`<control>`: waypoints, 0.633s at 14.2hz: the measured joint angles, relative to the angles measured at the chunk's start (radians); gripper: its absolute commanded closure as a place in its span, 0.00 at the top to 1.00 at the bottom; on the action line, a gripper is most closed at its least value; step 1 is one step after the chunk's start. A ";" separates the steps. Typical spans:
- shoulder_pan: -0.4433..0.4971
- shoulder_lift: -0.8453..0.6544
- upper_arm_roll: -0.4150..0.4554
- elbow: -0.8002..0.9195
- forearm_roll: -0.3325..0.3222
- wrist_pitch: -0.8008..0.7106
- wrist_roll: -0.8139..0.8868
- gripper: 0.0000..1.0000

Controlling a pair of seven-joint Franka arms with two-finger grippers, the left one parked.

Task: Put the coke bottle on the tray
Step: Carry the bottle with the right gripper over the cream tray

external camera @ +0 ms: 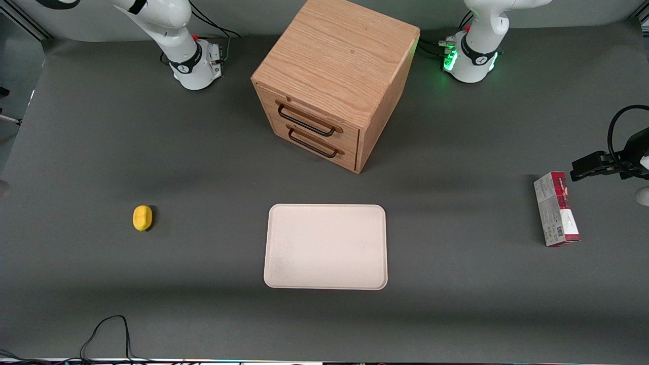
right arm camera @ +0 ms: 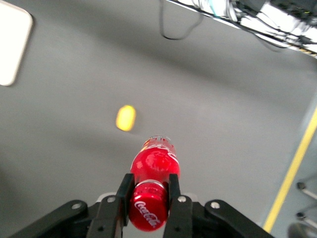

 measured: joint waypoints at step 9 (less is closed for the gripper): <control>0.655 -0.014 0.004 -0.039 -0.106 0.020 0.804 0.17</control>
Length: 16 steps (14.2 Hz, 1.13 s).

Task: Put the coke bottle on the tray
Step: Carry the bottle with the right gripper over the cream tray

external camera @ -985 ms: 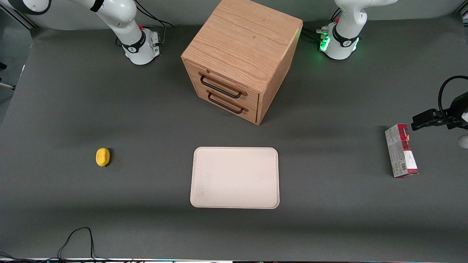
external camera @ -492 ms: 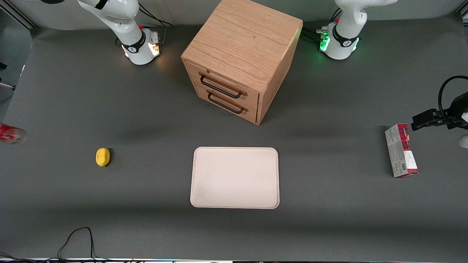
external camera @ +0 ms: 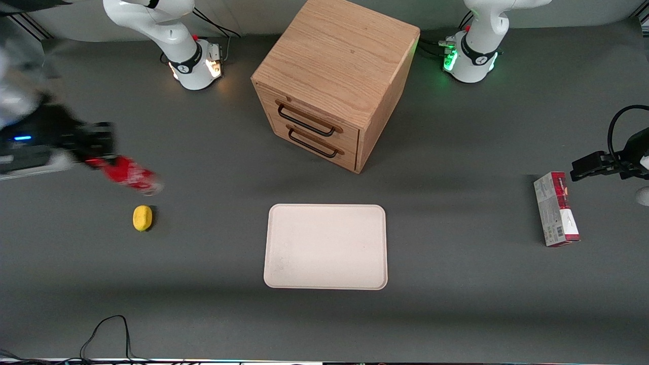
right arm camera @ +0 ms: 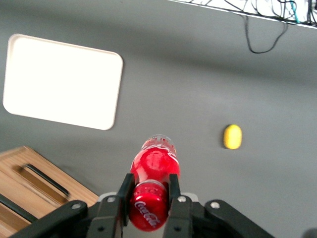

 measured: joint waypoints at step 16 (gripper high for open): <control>0.168 0.280 -0.001 -0.097 -0.022 0.455 0.146 0.17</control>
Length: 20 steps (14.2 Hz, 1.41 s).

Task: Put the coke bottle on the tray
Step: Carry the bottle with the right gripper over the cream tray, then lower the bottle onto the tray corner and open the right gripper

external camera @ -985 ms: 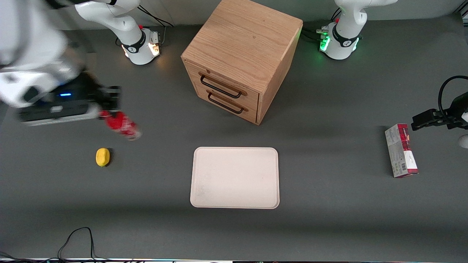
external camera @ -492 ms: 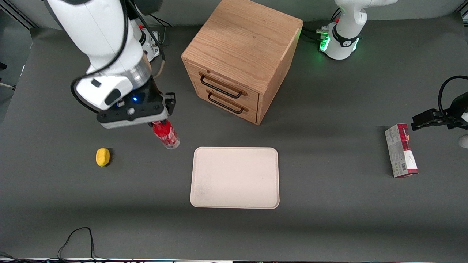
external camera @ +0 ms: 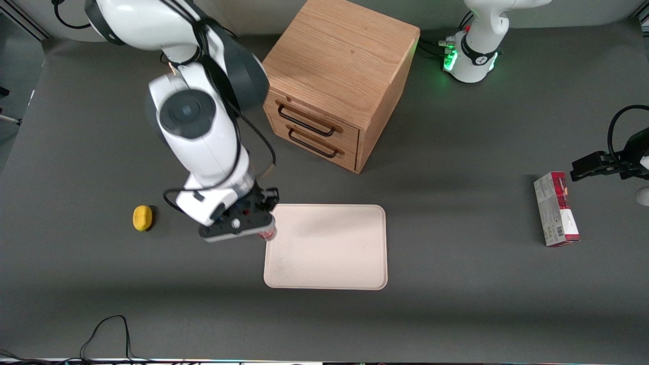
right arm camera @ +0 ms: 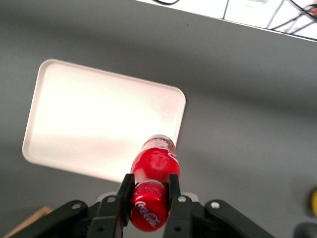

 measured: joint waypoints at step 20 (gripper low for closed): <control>-0.039 0.131 0.004 -0.197 0.009 0.343 0.000 1.00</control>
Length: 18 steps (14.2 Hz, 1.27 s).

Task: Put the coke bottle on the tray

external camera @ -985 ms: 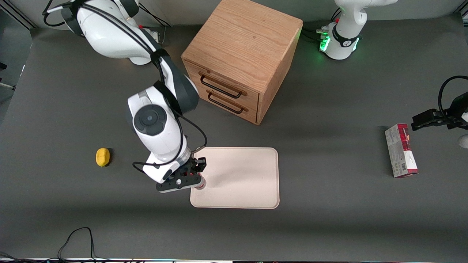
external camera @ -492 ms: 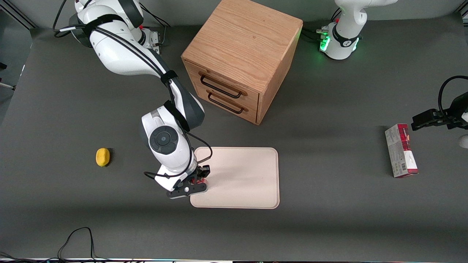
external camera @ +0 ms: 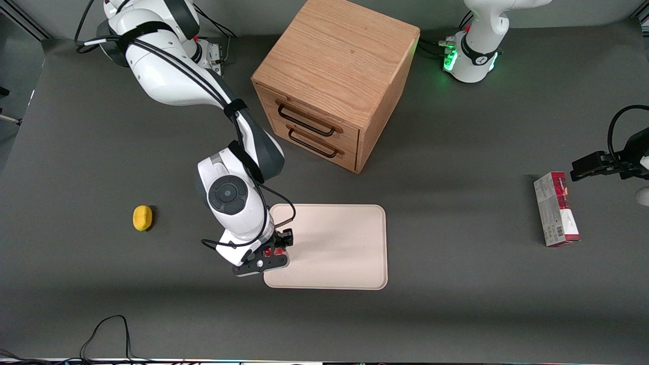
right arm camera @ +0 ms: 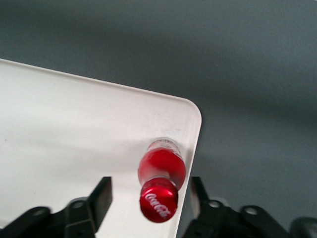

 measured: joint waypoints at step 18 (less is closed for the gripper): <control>-0.082 -0.651 -0.004 -0.179 0.013 -0.626 -0.007 1.00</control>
